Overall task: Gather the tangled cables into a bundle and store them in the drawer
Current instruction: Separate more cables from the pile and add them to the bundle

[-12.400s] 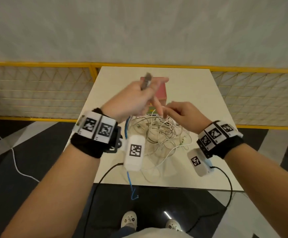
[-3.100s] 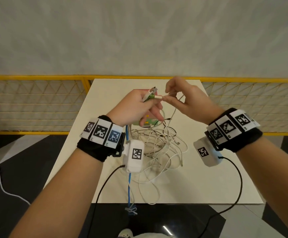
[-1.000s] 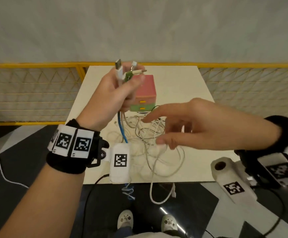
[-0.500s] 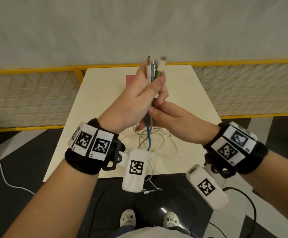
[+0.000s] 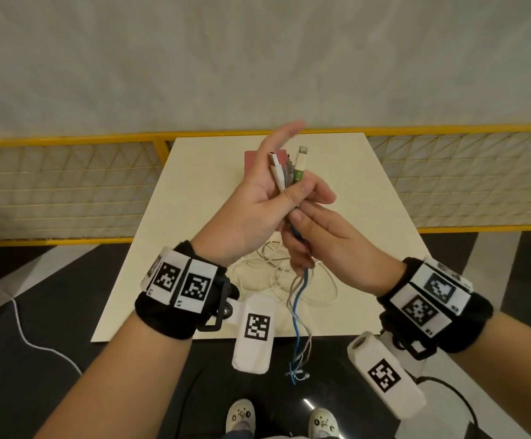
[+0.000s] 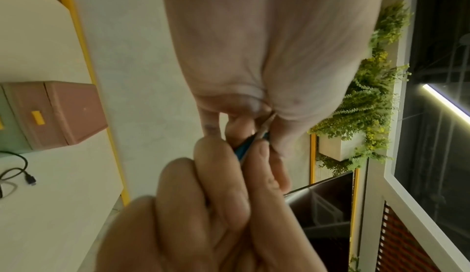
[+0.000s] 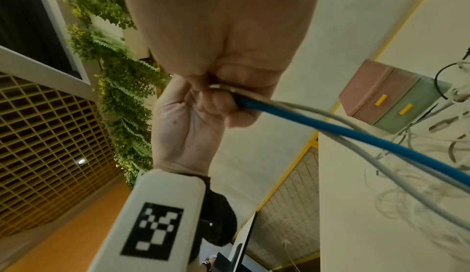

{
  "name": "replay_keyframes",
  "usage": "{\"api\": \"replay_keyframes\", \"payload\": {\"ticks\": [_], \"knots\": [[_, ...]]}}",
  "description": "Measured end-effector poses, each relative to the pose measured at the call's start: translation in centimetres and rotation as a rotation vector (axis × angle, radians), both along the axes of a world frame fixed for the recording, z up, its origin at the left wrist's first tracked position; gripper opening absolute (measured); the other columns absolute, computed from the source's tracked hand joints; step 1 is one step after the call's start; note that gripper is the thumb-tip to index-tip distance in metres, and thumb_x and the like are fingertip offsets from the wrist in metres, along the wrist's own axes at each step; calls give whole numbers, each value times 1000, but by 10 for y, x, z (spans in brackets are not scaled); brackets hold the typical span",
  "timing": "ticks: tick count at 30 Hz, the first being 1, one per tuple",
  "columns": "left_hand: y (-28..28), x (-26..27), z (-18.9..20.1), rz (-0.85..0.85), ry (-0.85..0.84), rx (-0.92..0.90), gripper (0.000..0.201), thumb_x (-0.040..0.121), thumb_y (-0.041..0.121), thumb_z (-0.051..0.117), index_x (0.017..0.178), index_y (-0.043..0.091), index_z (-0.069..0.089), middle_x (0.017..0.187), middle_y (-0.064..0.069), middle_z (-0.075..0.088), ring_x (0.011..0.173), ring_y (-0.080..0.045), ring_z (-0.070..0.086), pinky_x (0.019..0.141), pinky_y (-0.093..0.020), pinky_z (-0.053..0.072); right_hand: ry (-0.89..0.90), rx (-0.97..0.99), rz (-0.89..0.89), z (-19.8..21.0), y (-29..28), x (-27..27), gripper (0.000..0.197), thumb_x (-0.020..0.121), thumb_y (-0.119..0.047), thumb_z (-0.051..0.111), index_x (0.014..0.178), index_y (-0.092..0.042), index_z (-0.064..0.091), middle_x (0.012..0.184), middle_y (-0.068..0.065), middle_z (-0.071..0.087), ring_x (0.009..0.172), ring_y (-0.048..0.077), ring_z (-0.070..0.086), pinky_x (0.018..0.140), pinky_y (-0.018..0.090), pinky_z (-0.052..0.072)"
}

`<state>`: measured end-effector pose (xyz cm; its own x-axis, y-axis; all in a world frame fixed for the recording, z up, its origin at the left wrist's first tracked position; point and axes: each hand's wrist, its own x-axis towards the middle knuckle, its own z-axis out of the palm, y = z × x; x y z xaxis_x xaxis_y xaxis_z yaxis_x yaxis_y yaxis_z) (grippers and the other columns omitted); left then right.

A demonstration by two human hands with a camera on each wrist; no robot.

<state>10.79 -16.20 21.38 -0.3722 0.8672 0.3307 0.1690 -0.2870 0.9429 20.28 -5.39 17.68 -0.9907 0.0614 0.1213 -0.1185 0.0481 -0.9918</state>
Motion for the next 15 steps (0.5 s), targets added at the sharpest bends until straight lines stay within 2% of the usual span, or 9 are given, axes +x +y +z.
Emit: {"api": "replay_keyframes", "payload": {"ticks": [2, 3, 5, 6, 9, 10, 12, 14, 15], "knots": [[1, -1, 1, -2, 4, -23, 28, 104, 1, 36, 131, 7, 39, 96, -17, 66, 92, -21, 70, 66, -9, 48, -7, -4, -13, 1, 0, 1, 25, 103, -20, 28, 98, 0, 42, 63, 5, 30, 48, 19, 30, 48, 33, 41], [0, -1, 1, -1, 7, -39, 20, 104, 2, 35, 123, 5, 43, 97, -15, 67, 93, -21, 70, 69, -10, 48, -11, -17, -29, 2, 0, 1, 26, 103, -21, 28, 98, 0, 43, 62, 6, 30, 47, 19, 29, 47, 32, 40], [0, -2, 2, 39, 20, -82, 14, 103, 3, 39, 113, -1, 49, 99, -13, 67, 76, -2, 68, 65, -8, 47, 9, -49, -67, 3, 0, 2, 30, 102, -25, 30, 99, 0, 46, 59, 6, 32, 45, 20, 33, 45, 31, 41], [0, -4, 3, 89, 52, -105, 15, 102, 5, 45, 111, -4, 53, 97, -9, 67, 67, 1, 64, 62, -9, 46, 24, -59, -90, 3, 1, 2, 31, 101, -27, 31, 96, -3, 49, 58, 6, 34, 44, 21, 36, 45, 31, 42], [-1, -11, 2, 234, 134, -169, 26, 94, 20, 63, 110, -1, 64, 76, 1, 63, 56, -7, 57, 61, -22, 47, 43, -46, -139, 1, 3, 2, 31, 101, -27, 33, 97, -4, 54, 60, 10, 43, 47, 24, 45, 48, 33, 47], [-2, -12, 2, 262, 128, -181, 28, 92, 23, 65, 109, 0, 67, 71, 1, 62, 56, -8, 57, 61, -22, 47, 48, -21, -148, 1, 4, 3, 31, 101, -27, 33, 98, -5, 55, 61, 12, 45, 49, 26, 47, 49, 33, 48], [-2, -11, 2, 286, 82, -188, 22, 91, 22, 65, 104, 4, 71, 74, -6, 65, 55, -3, 56, 57, -15, 46, 56, 14, -148, 0, 4, 4, 29, 99, -26, 34, 96, -10, 58, 62, 12, 52, 49, 27, 49, 51, 33, 47], [-2, -7, 0, 285, 48, -179, 17, 94, 17, 63, 103, 8, 73, 89, -21, 70, 55, 0, 55, 55, -12, 45, 61, 15, -140, 0, 3, 5, 28, 97, -27, 35, 92, -17, 60, 63, 10, 58, 50, 28, 53, 51, 34, 46], [-1, -6, -1, 283, 37, -176, 17, 95, 16, 61, 104, 8, 73, 96, -23, 70, 57, 0, 56, 55, -11, 45, 60, 6, -136, -1, 4, 5, 27, 97, -27, 36, 91, -19, 61, 65, 10, 60, 51, 27, 55, 52, 33, 47]]}}
